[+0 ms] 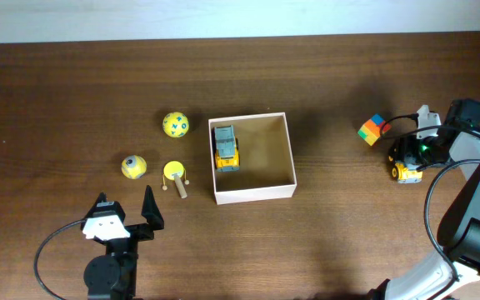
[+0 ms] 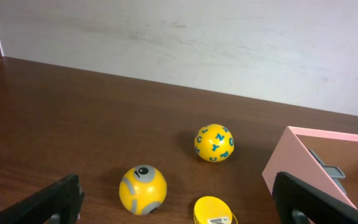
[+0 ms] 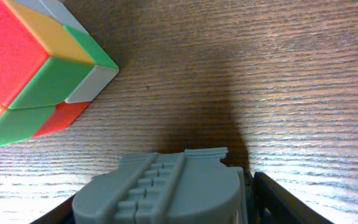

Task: Pack container
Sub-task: 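Lower the right gripper onto the lower grey-yellow truck and grasp it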

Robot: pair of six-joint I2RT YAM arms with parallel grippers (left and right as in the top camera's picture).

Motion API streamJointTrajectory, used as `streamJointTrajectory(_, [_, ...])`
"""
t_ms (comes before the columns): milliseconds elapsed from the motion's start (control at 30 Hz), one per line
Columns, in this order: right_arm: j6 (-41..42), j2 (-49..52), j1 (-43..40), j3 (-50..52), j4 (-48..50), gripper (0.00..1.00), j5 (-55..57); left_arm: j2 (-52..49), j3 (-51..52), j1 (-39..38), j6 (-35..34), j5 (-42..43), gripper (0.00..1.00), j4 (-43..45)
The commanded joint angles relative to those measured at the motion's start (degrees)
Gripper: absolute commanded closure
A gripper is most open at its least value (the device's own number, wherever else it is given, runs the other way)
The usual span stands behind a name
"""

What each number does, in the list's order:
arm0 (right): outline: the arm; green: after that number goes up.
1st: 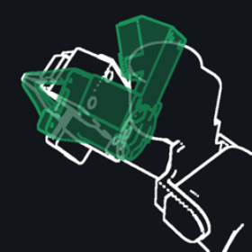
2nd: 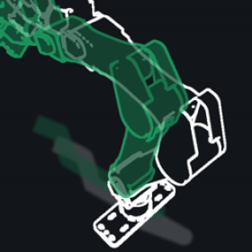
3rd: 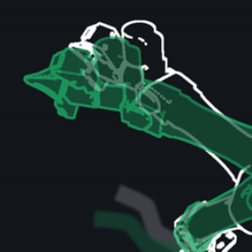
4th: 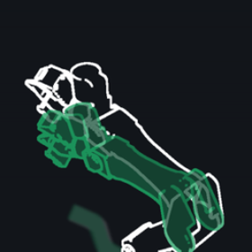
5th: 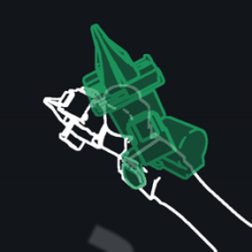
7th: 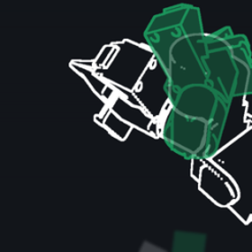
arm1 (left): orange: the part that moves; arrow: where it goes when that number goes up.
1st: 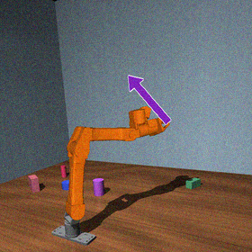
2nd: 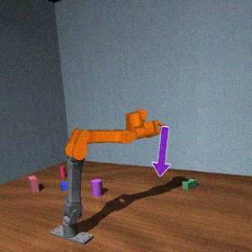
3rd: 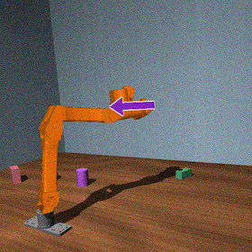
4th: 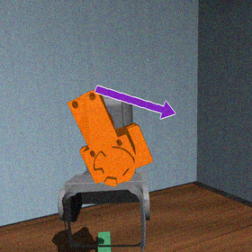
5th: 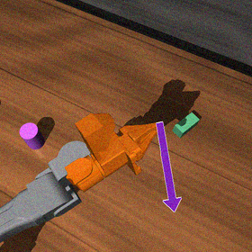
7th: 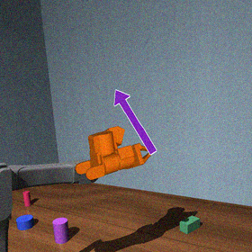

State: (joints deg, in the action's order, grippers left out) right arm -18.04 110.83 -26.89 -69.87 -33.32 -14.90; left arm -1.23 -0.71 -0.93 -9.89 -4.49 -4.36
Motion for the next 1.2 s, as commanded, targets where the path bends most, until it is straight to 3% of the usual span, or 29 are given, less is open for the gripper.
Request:
streamJointTrajectory(0, [1.22,0.24,0.26,0.33,-0.17,0.33,0.09,0.24,0.17,0.35,0.94,0.63,0.01,-0.20])
streamJointTrajectory(333, [1.66,0.24,0.26,0.33,-1.36,0.33,6.40,0.24,0.17,0.35,0.94,0.63,0.01,-0.20])
streamJointTrajectory(533, [9.64,0.24,0.26,0.31,-2.03,0.32,10.69,0.24,0.17,0.35,0.94,0.63,0.01,-0.20])
streamJointTrajectory(900, [19.04,0.24,0.26,0.31,-4.94,0.33,7.58,0.24,0.17,0.35,0.94,0.63,0.01,-0.20])
streamJointTrajectory(1167, [18.93,0.24,0.26,0.31,-2.60,0.33,7.63,0.24,0.17,0.35,0.94,0.63,0.01,-0.20])
